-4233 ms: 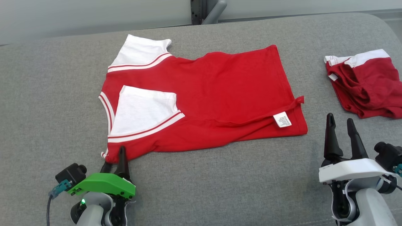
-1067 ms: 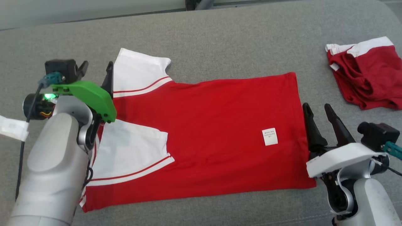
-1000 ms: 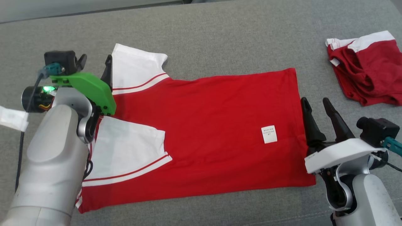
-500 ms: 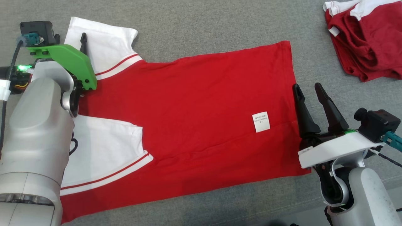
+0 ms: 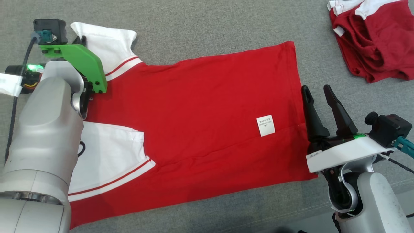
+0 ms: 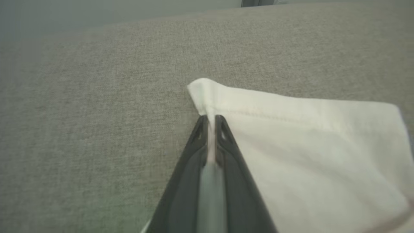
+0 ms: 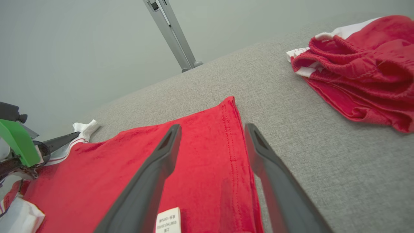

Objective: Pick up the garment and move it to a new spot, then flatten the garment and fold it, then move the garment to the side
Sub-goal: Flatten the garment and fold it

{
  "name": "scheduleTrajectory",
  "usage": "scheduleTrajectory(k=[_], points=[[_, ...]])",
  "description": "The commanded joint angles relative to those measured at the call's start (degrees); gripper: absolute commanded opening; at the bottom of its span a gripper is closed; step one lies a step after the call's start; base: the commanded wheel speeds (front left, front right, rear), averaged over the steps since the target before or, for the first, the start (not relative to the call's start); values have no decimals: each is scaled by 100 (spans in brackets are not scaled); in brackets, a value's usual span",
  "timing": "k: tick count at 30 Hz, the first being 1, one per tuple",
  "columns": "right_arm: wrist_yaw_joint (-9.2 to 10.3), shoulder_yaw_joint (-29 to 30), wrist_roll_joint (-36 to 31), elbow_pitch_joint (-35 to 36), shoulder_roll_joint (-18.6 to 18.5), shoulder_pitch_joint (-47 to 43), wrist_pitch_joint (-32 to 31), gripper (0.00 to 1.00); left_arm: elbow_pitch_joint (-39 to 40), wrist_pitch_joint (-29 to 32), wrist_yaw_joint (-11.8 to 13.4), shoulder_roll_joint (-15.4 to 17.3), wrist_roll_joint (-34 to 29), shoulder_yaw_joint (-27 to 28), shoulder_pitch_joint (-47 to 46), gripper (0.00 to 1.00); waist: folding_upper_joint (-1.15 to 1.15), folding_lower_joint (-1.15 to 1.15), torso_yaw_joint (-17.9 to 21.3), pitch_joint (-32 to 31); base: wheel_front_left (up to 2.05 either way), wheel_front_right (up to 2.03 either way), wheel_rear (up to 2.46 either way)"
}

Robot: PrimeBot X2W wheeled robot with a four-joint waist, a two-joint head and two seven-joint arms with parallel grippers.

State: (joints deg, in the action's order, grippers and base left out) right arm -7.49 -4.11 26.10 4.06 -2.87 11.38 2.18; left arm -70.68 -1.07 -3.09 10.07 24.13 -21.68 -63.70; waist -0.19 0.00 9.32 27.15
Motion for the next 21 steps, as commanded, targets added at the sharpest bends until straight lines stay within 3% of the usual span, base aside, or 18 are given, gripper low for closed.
scheduleTrajectory(k=[1,8,12,21], points=[[1,22,-13,-12,-7,77,61,100,-123,43,-62,-18,-40,-42,214,0,19,0,-28,-41,0,0,0],[1,213,-205,-233,-58,119,-2,100,-83,-520,-210,-122,70,-55,263,0,19,0,-185,-404,0,0,0],[1,364,-682,-513,-377,288,-69,100,-9,-877,-323,-134,134,-79,328,0,19,0,-327,-645,0,0,0],[0,138,-809,-1812,-1042,1337,-515,100,227,-1146,-431,-91,326,-198,406,0,19,0,-632,-750,0,0,0]])
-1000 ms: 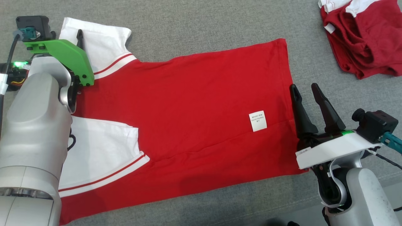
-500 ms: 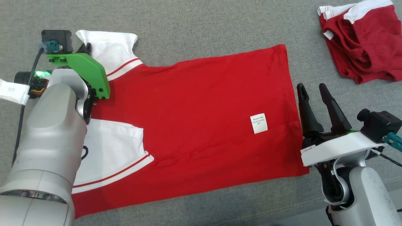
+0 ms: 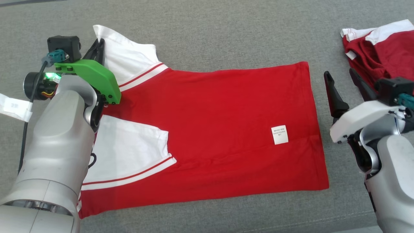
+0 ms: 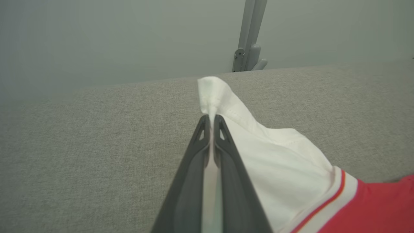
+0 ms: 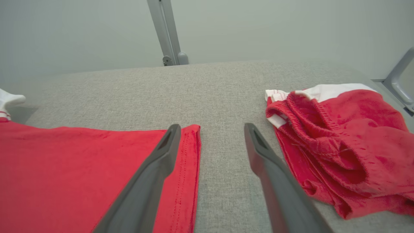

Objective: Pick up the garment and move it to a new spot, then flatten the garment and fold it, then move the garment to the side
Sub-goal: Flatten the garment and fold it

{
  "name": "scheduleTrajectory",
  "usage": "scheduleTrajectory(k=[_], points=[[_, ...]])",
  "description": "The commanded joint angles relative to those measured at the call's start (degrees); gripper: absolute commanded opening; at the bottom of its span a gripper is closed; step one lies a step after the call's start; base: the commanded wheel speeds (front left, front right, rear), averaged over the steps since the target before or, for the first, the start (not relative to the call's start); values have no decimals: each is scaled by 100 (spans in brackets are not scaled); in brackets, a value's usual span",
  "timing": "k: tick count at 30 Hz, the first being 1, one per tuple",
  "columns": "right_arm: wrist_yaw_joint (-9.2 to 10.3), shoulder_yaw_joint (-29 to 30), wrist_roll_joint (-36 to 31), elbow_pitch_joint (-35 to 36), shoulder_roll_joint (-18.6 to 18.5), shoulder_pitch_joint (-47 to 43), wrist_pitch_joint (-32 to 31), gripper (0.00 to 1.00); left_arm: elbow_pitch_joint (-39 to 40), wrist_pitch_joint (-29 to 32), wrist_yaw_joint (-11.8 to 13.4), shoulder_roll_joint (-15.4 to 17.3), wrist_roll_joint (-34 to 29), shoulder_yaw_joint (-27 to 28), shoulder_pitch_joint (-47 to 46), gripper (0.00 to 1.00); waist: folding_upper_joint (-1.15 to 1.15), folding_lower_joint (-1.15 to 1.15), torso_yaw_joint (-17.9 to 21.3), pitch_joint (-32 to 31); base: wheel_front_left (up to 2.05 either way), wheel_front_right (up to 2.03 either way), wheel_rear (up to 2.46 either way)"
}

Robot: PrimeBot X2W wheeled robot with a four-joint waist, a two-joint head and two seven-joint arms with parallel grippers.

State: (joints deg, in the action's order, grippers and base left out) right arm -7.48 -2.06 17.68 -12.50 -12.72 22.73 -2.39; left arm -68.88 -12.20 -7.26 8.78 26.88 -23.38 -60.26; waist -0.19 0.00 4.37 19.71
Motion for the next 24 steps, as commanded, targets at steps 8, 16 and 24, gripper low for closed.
scheduleTrajectory(k=[8,16,24], points=[[0,-514,158,-1412,-341,1220,-451,100,412,-63,-22,-38,278,-248,62,0,19,0,-383,253,0,0,0],[1,-1009,369,-2509,-494,1869,-624,100,665,-32,-24,-30,522,-509,95,0,19,0,-553,365,0,0,0],[1,-1343,637,-3038,-504,2129,-513,31,698,-19,-24,46,733,-655,117,0,19,0,-548,363,0,0,0]])
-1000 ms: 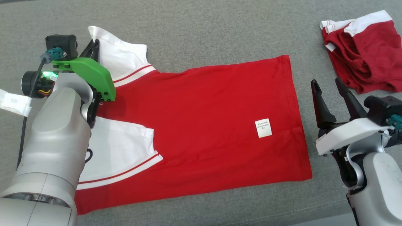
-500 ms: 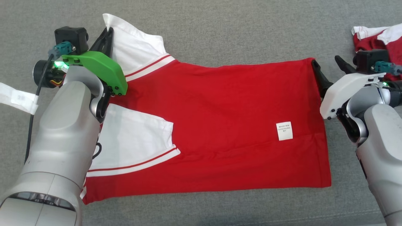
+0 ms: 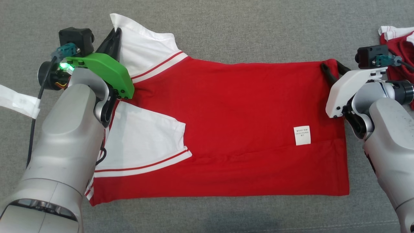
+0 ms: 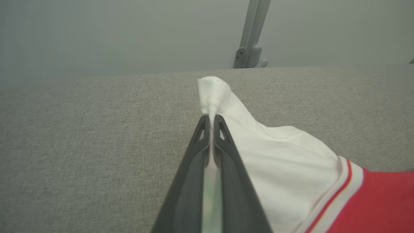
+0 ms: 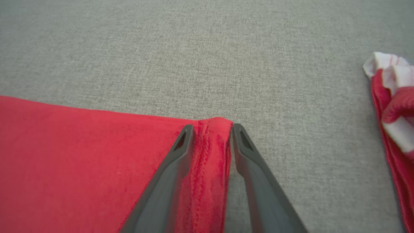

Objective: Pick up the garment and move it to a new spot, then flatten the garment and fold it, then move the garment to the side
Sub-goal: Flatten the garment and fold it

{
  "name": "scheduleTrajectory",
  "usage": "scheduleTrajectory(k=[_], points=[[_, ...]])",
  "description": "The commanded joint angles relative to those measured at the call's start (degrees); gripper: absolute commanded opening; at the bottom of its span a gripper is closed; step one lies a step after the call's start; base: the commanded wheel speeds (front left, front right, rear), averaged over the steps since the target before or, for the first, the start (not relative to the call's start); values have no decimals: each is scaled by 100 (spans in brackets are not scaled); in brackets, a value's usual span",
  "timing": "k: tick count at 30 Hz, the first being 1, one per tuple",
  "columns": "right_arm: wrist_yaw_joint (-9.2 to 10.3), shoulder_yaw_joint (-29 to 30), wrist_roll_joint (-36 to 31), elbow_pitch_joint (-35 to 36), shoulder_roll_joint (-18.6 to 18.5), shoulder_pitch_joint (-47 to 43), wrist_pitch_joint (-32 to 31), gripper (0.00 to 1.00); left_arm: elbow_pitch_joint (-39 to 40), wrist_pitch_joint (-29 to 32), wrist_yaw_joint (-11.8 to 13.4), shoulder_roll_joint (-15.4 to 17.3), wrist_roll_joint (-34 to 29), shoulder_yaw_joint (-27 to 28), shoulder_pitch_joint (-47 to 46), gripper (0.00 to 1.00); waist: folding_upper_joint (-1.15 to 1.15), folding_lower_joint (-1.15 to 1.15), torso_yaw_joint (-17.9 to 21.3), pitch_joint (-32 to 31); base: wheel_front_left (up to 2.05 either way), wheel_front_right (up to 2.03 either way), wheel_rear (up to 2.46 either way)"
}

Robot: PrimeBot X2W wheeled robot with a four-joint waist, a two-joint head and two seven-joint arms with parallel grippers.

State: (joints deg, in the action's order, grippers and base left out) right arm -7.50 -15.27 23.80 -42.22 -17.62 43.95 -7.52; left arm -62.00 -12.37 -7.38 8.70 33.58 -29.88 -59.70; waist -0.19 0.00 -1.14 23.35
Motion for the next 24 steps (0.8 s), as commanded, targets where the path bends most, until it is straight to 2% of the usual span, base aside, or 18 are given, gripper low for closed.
scheduleTrajectory(k=[1,2,3,4,13,20,24], points=[[4,-57,42,-122,-17,35,23,26,15,2,-12,64,94,-21,64,0,19,0,2,1,0,0,0],[7,-83,72,-184,-24,65,45,17,25,6,-12,73,103,-41,69,0,19,0,-1,0,0,0,0],[8,-103,88,-234,-33,85,76,4,36,1,-12,83,107,-58,76,0,19,0,-5,-3,0,0,0],[8,-103,110,-280,-43,113,133,0,47,0,-12,95,136,-74,85,0,19,0,-8,-7,0,0,0],[7,-390,363,-320,-66,-53,781,0,579,-176,-13,193,579,-163,569,0,19,0,17,-359,0,0,0],[7,-539,745,291,-244,-786,1322,0,1641,-275,-13,590,807,-136,1507,0,19,0,49,-725,0,0,0],[7,-472,876,698,-287,-1188,1481,0,2279,-285,101,764,745,12,1985,0,19,0,61,-799,0,0,0]])
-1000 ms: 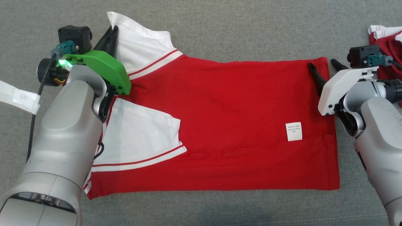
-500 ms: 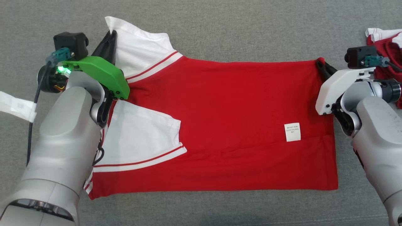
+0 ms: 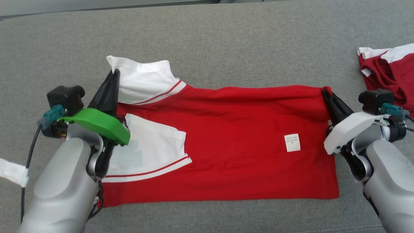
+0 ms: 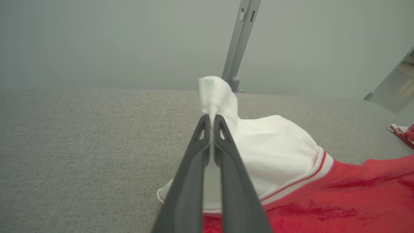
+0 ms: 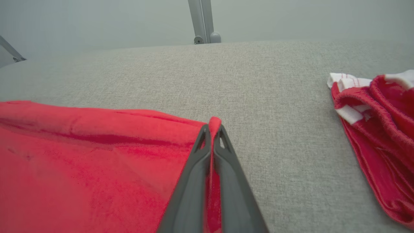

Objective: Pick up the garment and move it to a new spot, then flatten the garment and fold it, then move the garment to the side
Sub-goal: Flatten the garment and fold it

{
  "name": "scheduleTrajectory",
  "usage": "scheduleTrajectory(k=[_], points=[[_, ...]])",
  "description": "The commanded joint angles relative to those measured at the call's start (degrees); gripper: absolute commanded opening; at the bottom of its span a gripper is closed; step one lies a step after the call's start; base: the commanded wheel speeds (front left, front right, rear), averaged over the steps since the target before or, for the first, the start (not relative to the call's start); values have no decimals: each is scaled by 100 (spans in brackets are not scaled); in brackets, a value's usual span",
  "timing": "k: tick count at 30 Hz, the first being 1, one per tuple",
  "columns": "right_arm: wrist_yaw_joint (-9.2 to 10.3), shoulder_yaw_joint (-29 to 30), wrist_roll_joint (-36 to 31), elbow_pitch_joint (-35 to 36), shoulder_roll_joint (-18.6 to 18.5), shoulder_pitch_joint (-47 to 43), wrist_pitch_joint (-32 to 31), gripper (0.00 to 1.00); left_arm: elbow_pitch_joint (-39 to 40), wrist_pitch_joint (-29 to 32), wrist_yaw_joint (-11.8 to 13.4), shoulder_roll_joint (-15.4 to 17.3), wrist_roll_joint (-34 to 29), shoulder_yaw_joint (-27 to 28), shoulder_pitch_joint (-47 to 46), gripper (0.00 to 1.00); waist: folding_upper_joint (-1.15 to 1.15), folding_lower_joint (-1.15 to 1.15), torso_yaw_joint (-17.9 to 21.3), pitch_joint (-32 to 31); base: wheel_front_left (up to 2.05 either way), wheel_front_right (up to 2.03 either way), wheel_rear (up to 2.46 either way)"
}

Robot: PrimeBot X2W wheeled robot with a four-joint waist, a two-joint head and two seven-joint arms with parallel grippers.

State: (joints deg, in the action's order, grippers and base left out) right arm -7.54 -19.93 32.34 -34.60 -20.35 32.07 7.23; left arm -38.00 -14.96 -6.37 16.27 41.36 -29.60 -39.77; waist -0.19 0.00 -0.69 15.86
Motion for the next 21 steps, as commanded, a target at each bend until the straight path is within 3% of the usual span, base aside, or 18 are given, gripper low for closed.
scheduleTrajectory(k=[1,11,15,21], points=[[11,28,51,74,-31,-142,46,0,119,-23,60,68,-63,48,180,0,19,0,21,-78,0,0,0],[11,521,-97,1227,124,-1400,34,0,2062,-23,735,304,29,352,2063,0,19,0,12,-285,0,0,0],[11,749,-215,1526,297,-1824,-97,0,2421,-23,949,244,82,415,2639,0,19,0,-29,-384,0,0,0],[10,929,-364,1672,475,-2157,-188,0,2377,-23,998,117,215,450,2961,0,19,0,-57,-506,0,0,0]])
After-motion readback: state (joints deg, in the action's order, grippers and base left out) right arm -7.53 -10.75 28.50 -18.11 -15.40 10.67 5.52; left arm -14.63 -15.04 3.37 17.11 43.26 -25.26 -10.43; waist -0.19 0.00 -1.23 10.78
